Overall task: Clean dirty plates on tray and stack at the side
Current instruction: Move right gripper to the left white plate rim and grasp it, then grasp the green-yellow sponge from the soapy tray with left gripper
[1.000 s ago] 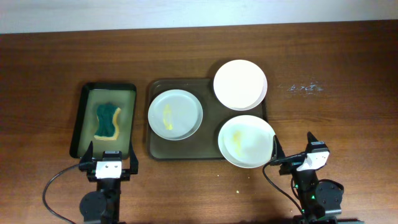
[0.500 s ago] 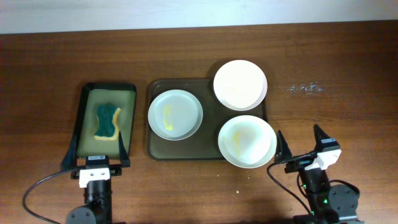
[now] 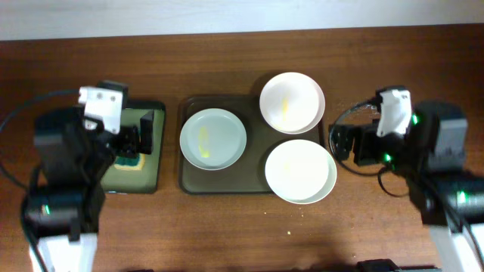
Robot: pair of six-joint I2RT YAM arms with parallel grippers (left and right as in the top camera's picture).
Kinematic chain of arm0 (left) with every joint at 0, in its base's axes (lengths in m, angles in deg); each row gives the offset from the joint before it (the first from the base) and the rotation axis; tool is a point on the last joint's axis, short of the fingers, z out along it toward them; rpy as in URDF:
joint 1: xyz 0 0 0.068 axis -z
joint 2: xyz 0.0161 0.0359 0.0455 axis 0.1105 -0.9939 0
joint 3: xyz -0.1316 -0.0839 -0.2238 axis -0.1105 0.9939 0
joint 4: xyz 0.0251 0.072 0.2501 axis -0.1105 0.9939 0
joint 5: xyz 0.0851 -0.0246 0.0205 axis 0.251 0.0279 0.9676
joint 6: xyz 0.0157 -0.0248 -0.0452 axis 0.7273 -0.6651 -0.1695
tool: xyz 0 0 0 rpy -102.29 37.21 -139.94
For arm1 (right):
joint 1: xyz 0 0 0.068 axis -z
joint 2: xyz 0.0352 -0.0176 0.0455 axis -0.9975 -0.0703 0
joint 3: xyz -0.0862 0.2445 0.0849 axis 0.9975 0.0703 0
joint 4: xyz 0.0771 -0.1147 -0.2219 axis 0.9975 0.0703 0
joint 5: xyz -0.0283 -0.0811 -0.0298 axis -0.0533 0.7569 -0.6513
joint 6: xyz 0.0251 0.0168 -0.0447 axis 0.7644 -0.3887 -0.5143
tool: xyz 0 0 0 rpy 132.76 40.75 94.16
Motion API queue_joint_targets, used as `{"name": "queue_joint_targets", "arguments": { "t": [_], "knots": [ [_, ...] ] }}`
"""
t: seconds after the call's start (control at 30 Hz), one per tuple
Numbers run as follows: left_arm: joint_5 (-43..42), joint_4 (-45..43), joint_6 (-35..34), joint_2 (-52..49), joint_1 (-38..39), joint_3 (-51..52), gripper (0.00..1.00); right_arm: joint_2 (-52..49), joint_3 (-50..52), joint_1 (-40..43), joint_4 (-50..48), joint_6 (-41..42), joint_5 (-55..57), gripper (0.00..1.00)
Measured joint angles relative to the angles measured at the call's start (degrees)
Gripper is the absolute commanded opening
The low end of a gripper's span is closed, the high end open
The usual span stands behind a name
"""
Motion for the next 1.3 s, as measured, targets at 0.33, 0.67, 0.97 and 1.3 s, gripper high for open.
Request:
{"name": "queue_joint_targets", "arguments": {
  "t": [0.33,0.67,0.97,1.3],
  "knots": [
    [-16.13,15.61,-0.26,-20.09,0.11,-15.56,0.99,-20.79,-5.97,-0.55,1.49,1.31,-6.03,0.9],
    [-1.01,14.05,-12.76,-22.86,-1.16,-15.74,0.99,-42.36,-11.39,-18.62,-14.16,19.06,3.61,0.68],
    [6.25,15.06,-16.15,-32.0,-4.31,-15.76,0.99,-57.0,-15.54,-26.53,-17.84,21.66,7.02,0.47],
    [8.41,16.44,-15.39,-32.09,-4.31,-15.76,0.84,-63.78,-16.04,-27.85,-19.26,21.94,6.73,0.04]
  ]
}}
